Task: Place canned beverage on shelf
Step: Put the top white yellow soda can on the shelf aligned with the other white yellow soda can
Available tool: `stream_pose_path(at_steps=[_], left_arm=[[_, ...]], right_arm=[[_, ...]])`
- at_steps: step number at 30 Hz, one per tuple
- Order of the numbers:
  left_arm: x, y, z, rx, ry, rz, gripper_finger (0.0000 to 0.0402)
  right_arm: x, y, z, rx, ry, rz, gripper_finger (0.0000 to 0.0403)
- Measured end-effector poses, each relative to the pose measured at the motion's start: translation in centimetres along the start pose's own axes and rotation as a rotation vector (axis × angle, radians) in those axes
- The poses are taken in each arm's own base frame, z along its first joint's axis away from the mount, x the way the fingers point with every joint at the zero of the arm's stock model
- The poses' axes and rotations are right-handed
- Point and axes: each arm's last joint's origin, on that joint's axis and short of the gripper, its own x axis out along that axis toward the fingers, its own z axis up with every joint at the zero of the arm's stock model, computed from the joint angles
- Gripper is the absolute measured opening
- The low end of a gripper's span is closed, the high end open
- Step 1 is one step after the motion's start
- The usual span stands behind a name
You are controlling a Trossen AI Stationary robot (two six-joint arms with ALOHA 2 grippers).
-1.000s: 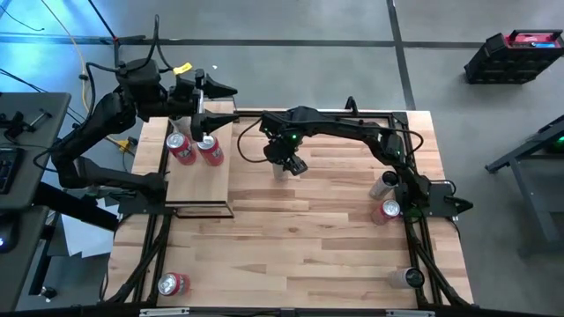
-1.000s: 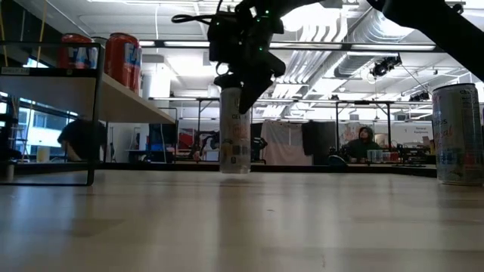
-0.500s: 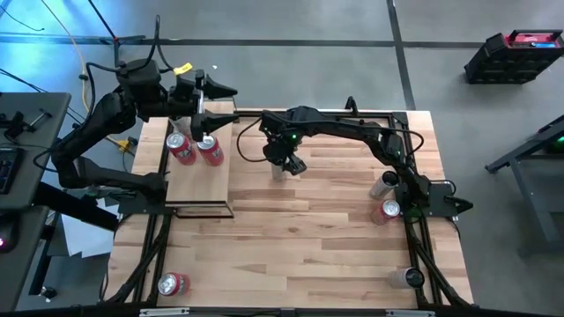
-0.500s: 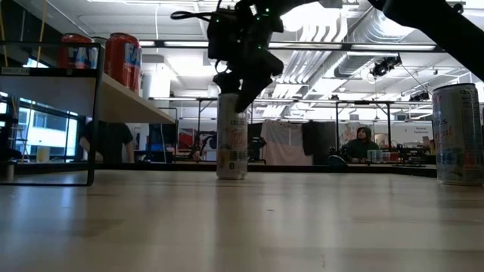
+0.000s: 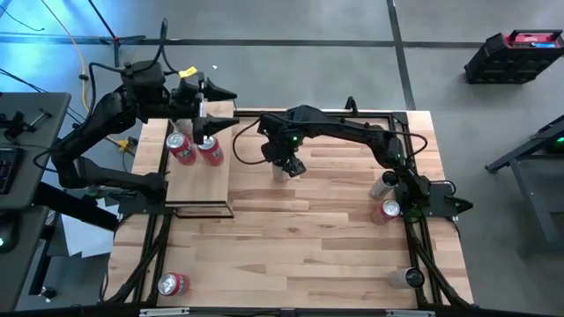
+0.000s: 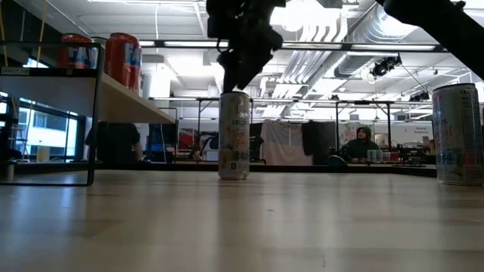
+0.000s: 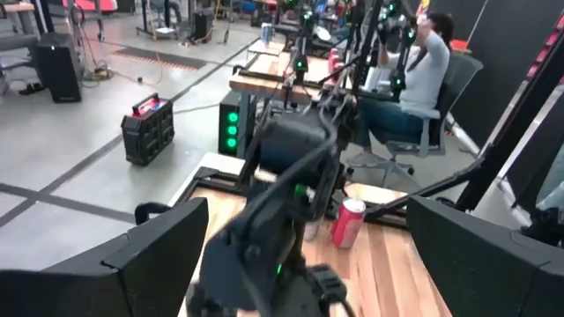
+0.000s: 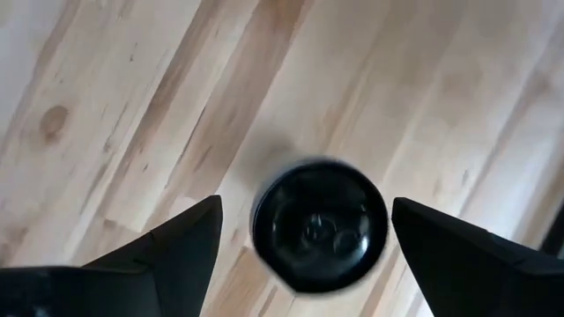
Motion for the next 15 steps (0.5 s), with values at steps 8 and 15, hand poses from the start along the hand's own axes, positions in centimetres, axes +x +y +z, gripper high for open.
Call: stream_pose_path(at_steps=[8, 15], left_arm=[[0.0, 0.1, -0.7, 0.054, 0.069, 0.005, 0.0378], [1.3, 0.6, -1.6, 0.053, 0.158, 0.049, 0.0378]], right_arm=[[-3.1, 1.7, -0.3, 0.161, 0.031, -0.009, 0.0317], [-6.2, 2.4, -1.2, 0.602, 0.059, -0.143, 0.0317]])
